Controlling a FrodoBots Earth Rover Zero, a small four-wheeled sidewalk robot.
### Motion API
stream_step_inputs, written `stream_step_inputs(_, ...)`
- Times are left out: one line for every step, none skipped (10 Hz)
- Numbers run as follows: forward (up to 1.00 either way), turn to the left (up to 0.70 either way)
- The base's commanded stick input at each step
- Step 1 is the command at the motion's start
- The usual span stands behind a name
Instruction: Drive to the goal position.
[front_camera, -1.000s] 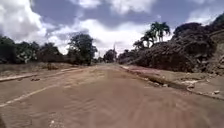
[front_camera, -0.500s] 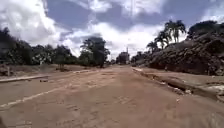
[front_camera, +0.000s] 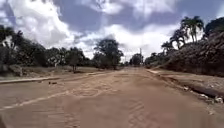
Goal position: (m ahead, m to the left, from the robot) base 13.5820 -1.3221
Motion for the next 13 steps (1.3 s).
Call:
stream_step_inputs(1.0,0.0)
stream_step_inputs(1.0,0.0)
stream_step_inputs(1.0,0.0)
stream_step_inputs(1.0,0.0)
stream_step_inputs(1.0,0.0)
stream_step_inputs(1.0,0.0)
stream_step_inputs(1.0,-0.25)
stream_step_inputs(1.0,-0.27)
stream_step_inputs(1.0,-0.27)
stream_step_inputs(1.0,-0.27)
stream_step_inputs(1.0,-0.27)
stream_step_inputs(1.0,-0.06)
stream_step_inputs(1.0,0.0)
